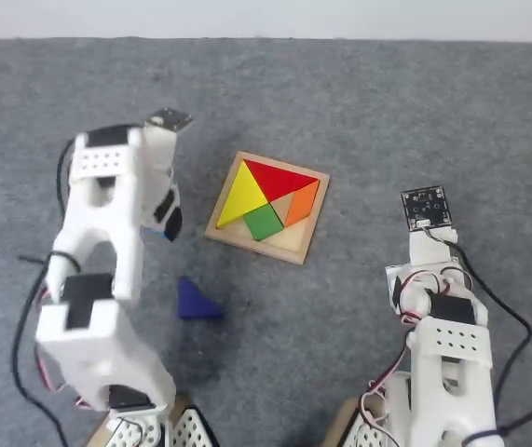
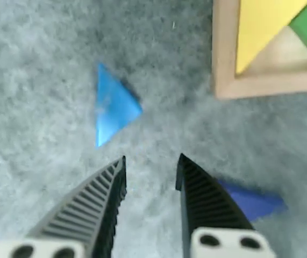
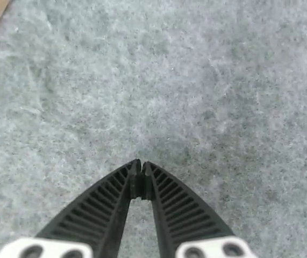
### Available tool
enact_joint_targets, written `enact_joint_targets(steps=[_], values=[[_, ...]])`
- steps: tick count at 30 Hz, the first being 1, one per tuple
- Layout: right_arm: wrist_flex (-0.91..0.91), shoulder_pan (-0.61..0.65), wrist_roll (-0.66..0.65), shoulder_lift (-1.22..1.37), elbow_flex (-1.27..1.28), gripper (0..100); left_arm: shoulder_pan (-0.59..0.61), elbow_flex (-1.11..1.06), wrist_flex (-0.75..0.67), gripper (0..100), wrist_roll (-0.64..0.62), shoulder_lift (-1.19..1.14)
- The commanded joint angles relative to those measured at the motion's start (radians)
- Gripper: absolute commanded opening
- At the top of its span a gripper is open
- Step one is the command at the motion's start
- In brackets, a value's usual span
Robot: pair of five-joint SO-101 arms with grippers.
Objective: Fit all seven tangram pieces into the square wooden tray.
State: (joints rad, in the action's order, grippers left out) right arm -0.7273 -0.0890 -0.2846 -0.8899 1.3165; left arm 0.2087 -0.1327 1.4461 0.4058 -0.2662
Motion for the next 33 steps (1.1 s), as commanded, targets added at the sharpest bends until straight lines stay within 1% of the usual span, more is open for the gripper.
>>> enact_joint_targets(steps=[1, 3, 9, 17, 20, 27, 33], values=[[0.007, 0.005, -0.014, 0.004, -0.029, 2.3, 0.005, -0.101, -0.157, 19, 0.018, 0.092], [0.007, 0.005, -0.014, 0.004, -0.029, 2.3, 0.005, -0.091, -0.189, 22, 0.020, 0.061], [0.007, 0.004, -0.017, 0.004, -0.029, 2.3, 0.009, -0.033, -0.261, 22, 0.051, -0.087], [0.007, 0.004, -0.018, 0.004, -0.029, 2.3, 0.041, 0.173, -0.149, 22, 0.054, -0.279], [0.007, 0.004, -0.018, 0.004, -0.029, 2.3, 0.061, 0.222, -0.121, 18, 0.054, -0.305], [0.008, 0.004, -0.018, 0.004, -0.029, 2.3, 0.080, 0.259, -0.120, 6, 0.051, -0.308], [0.008, 0.004, -0.018, 0.004, -0.029, 2.3, 0.078, 0.371, -0.037, 4, 0.052, -0.308]])
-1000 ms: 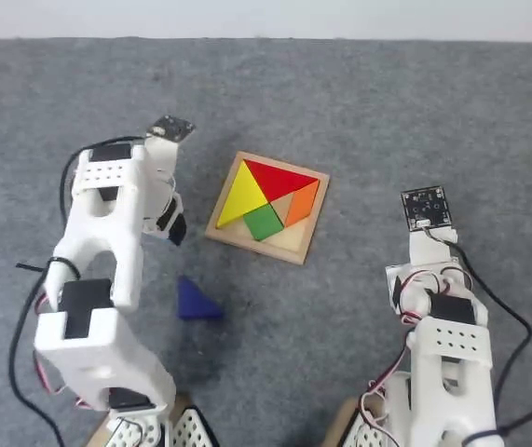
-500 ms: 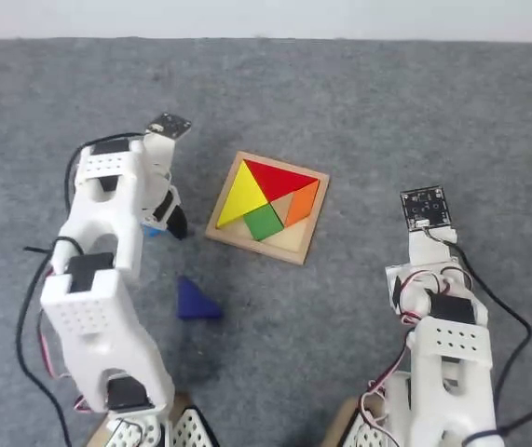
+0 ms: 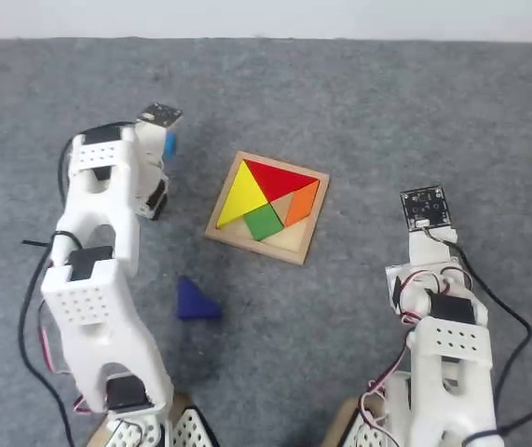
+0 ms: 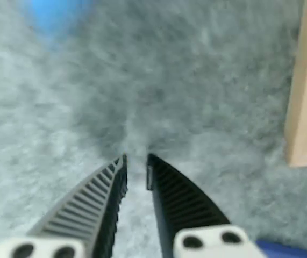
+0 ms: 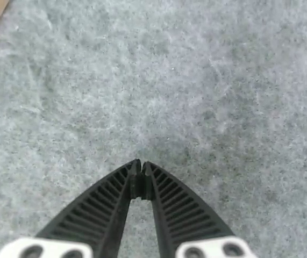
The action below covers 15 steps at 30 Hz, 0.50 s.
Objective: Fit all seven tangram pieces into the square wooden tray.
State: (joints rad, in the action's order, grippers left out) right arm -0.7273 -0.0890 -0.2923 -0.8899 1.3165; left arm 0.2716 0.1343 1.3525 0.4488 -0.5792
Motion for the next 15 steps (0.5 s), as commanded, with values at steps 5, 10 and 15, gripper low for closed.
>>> enact_joint_targets(steps=[5, 10, 15], values=[[0.008, 0.004, -0.012, 0.004, -0.029, 2.3, 0.008, 0.262, 0.170, 4, 0.009, 0.005], [0.008, 0.004, -0.011, 0.004, -0.029, 2.4, 0.023, 0.447, 0.107, 15, -0.103, -0.008], [0.008, 0.005, -0.009, 0.004, -0.029, 2.4, -0.037, 0.553, -0.130, 21, -0.193, -0.120]])
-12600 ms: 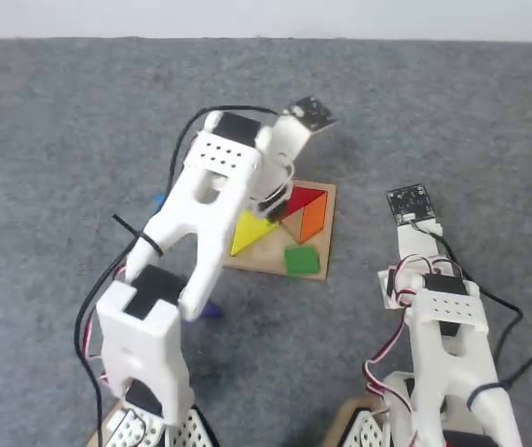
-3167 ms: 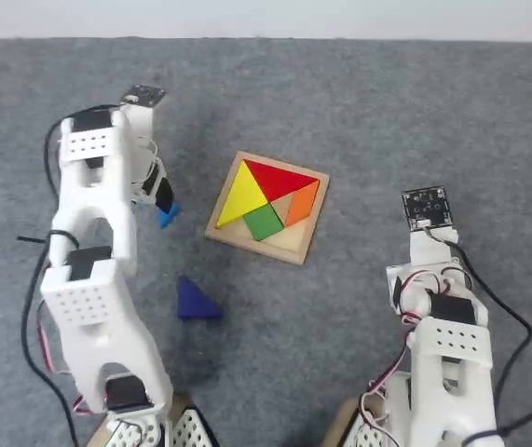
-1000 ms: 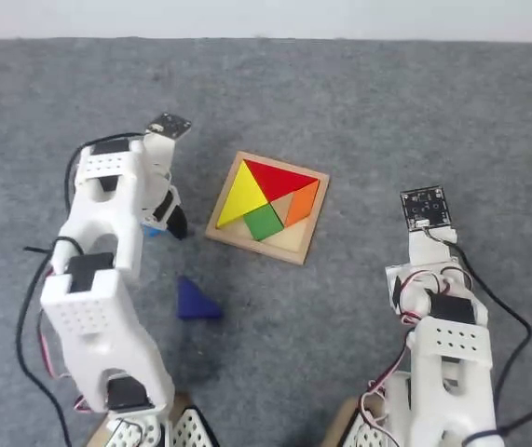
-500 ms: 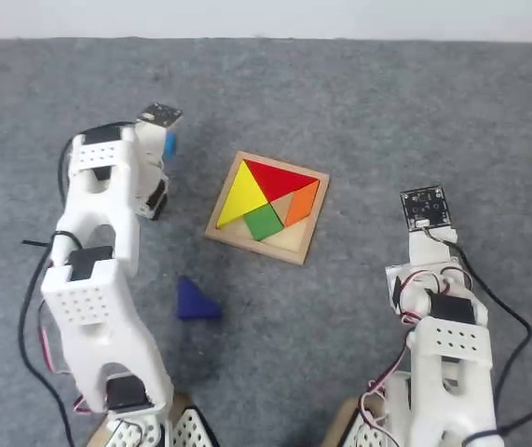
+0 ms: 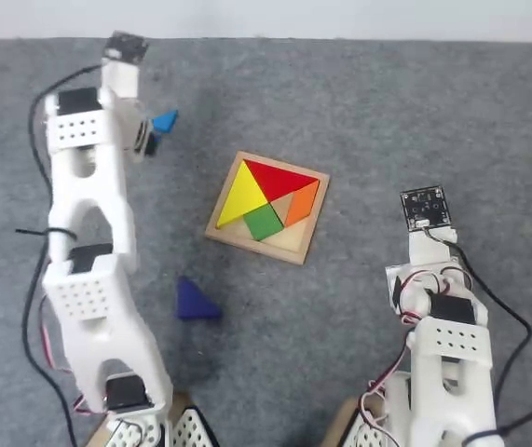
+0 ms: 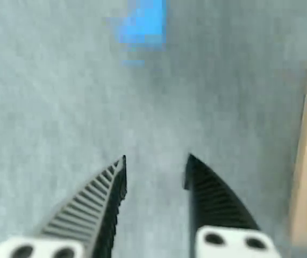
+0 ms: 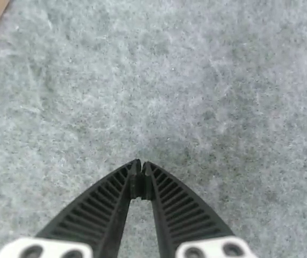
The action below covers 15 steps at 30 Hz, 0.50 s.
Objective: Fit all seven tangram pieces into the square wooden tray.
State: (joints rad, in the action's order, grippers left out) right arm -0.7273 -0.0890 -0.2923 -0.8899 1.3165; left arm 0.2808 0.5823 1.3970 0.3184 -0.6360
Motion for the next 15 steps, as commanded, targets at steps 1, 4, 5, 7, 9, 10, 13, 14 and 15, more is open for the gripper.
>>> enact_joint_targets(steps=[1, 4, 5, 7, 9, 10, 13, 14, 15], values=[[0.008, 0.005, -0.009, 0.004, -0.029, 2.4, -0.049, 0.127, -0.235, 21, -0.075, -0.101], [0.008, 0.005, -0.011, 0.004, -0.029, 2.4, -0.043, 0.200, -0.423, 21, -0.114, -0.241], [0.008, 0.005, -0.011, 0.004, -0.029, 2.4, -0.038, 0.226, -0.486, 21, -0.121, -0.292], [0.008, 0.005, -0.011, 0.004, -0.029, 2.4, -0.026, 0.292, -0.583, 21, -0.130, -0.388], [0.008, 0.005, -0.012, 0.004, -0.029, 2.4, 0.005, 0.392, -0.644, 20, -0.181, -0.477], [0.008, 0.005, -0.012, 0.004, -0.029, 2.4, 0.015, 0.447, -0.671, 18, -0.215, -0.522], [0.008, 0.005, -0.012, 0.004, -0.029, 2.4, 0.017, 0.607, -0.681, 17, -0.238, -0.654], [0.008, 0.005, -0.012, 0.004, -0.029, 2.4, 0.009, 0.657, -0.672, 17, -0.239, -0.695], [0.008, 0.005, -0.012, 0.004, -0.029, 2.4, 0.003, 0.705, -0.661, 17, -0.239, -0.733]])
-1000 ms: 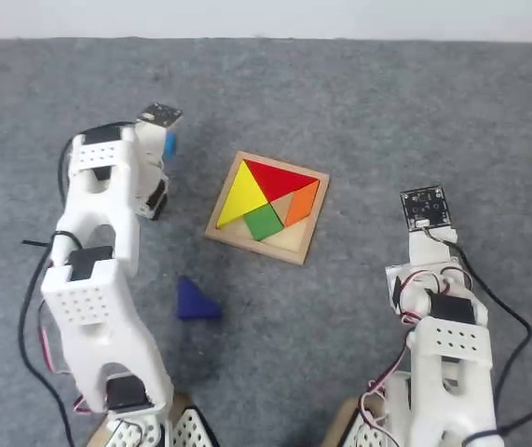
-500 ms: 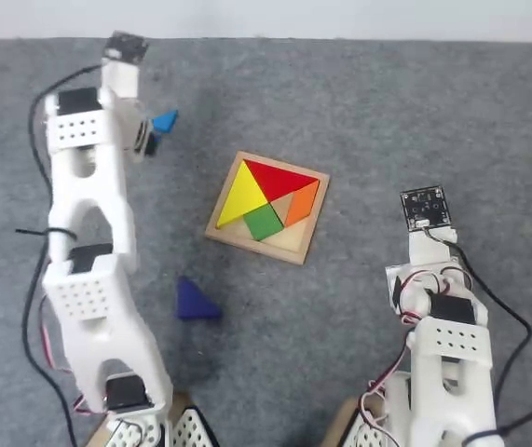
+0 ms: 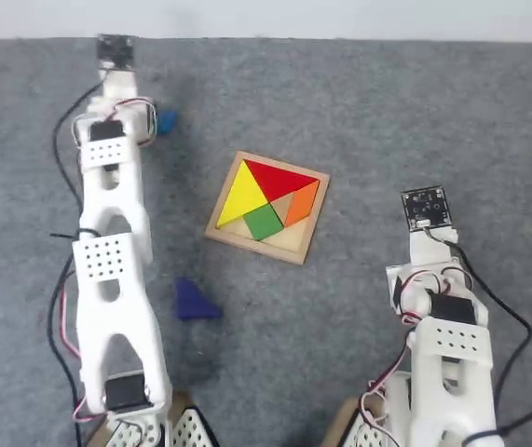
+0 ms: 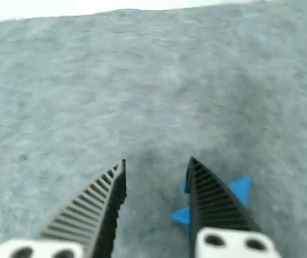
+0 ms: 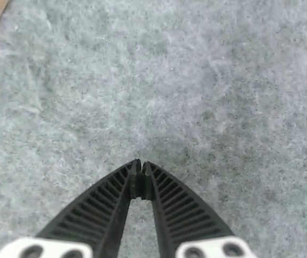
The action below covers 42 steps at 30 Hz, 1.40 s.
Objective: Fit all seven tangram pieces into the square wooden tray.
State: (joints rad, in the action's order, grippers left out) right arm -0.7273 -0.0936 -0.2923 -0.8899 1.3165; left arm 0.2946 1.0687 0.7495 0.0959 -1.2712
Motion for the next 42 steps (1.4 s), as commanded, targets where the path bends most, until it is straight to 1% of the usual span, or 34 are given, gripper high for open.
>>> enact_joint_targets(steps=[1, 5, 7, 9, 15, 21, 22, 26, 28, 30, 32, 34, 36, 38, 40, 42], values=[[0.008, 0.010, -0.012, 0.004, -0.029, 2.4, -0.015, 0.263, -0.003, 17, -0.018, -0.135], [0.008, 0.010, -0.012, 0.004, -0.029, 2.4, -0.046, 0.397, 0.074, 17, -0.008, -0.242], [0.008, 0.010, -0.012, 0.004, -0.029, 2.4, -0.051, 0.441, 0.138, 17, 0.034, -0.252], [0.008, 0.010, -0.012, 0.004, -0.029, 2.4, -0.049, 0.470, 0.216, 17, 0.049, -0.249], [0.008, 0.010, -0.012, 0.004, -0.029, 2.4, -0.060, 0.541, 0.586, 17, 0.054, -0.181], [0.008, 0.010, -0.012, 0.004, -0.029, 2.4, -0.097, 0.542, 0.976, 17, 0.055, -0.094], [0.008, 0.010, -0.012, 0.004, -0.029, 2.4, -0.103, 0.538, 1.019, 17, 0.052, -0.078], [0.008, 0.008, -0.012, 0.004, -0.029, 2.4, -0.057, 0.449, 1.011, 17, 0.054, 0.018], [0.008, 0.008, -0.012, 0.004, -0.029, 2.4, -0.035, 0.349, 1.011, 17, 0.054, 0.091], [0.008, 0.008, -0.012, 0.004, -0.029, 2.4, -0.018, 0.188, 1.013, 17, 0.054, 0.183], [0.008, 0.008, -0.012, 0.004, -0.029, 2.4, -0.015, -0.025, 1.013, 17, 0.057, 0.285], [0.008, 0.008, -0.012, 0.004, -0.029, 2.4, -0.025, -0.211, 1.002, 17, 0.109, 0.384], [0.008, 0.010, -0.012, 0.004, -0.029, 2.4, -0.032, -0.291, 0.950, 17, 0.164, 0.457], [0.008, 0.010, -0.012, 0.004, -0.029, 2.4, -0.029, -0.298, 0.864, 17, 0.167, 0.514], [0.008, 0.010, -0.012, 0.004, -0.029, 2.4, -0.023, -0.289, 0.741, 17, 0.138, 0.545], [0.008, 0.010, -0.012, 0.004, -0.029, 2.4, -0.025, -0.289, 0.609, 17, 0.071, 0.540]])
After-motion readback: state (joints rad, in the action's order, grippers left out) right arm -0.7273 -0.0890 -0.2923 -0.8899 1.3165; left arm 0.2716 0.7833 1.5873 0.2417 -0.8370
